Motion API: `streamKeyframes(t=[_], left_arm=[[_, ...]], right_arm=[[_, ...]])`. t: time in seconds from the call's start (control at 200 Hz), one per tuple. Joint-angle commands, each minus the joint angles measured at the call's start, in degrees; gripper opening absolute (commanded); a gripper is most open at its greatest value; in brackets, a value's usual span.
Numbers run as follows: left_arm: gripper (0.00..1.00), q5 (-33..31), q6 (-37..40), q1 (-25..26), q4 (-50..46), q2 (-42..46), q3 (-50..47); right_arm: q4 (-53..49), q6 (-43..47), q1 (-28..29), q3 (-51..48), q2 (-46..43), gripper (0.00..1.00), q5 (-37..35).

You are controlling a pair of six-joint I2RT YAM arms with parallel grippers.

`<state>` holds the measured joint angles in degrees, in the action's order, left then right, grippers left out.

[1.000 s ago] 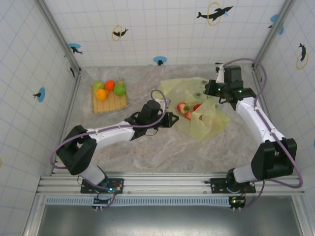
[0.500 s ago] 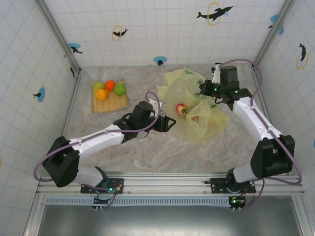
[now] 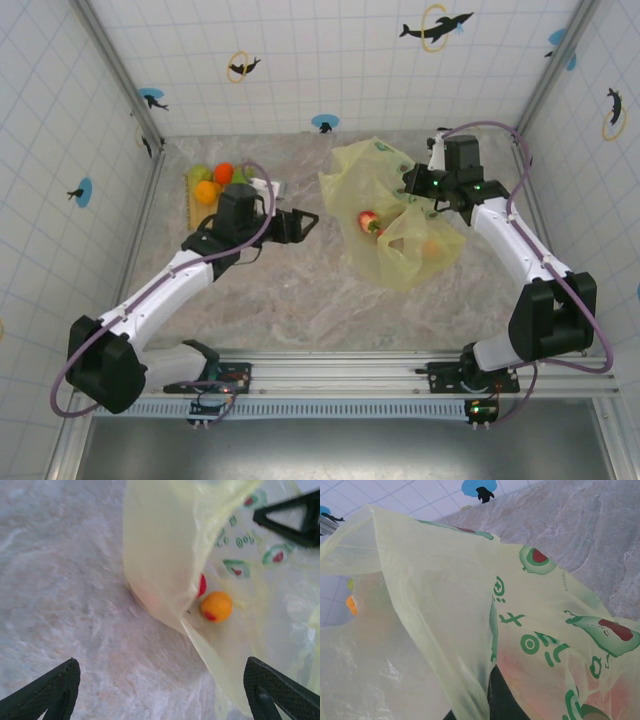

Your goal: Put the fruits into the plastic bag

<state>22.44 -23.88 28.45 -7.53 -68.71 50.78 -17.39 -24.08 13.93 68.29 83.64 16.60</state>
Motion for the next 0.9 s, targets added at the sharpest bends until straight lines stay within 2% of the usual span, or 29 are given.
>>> streamKeyframes(t=[0.0,0.185,0.245,0.35,0.455,0.701,0.896], left_arm=[[0.87,-2.13,0.05,-4.94,-1.11,1.14,3.24],[0.87,-8.74,-3.64,-16.57,0.69,-1.92,4.62],[0.87,-11.31,-3.14,-19.51,-0.44,-4.30,4.67],[0.87,-17.44,-0.81,-23.35,-5.00,-9.64,10.28],[0.87,-22.46,0.98,-26.31,-7.37,-14.79,13.62],[0.88,-26.22,3.28,-30.49,-10.83,-27.80,21.46],[0.91,-25.41,3.58,-32.60,-12.11,-35.40,26.24]], right_arm=[[2.67,-0.40,0.43,-1.05,0.57,0.00,0.36],[3.39,-0.30,0.49,-1.06,0.82,0.00,1.37],[3.35,-0.03,0.49,-1.03,0.70,0.00,1.59],[3.80,0.52,0.55,-1.70,0.07,0.00,1.43],[4.27,1.08,0.42,-2.62,-0.31,0.00,1.28],[4.95,1.51,0.07,-3.99,-0.13,0.00,2.54],[5.09,1.60,-0.71,-4.97,-0.92,0.00,2.87]])
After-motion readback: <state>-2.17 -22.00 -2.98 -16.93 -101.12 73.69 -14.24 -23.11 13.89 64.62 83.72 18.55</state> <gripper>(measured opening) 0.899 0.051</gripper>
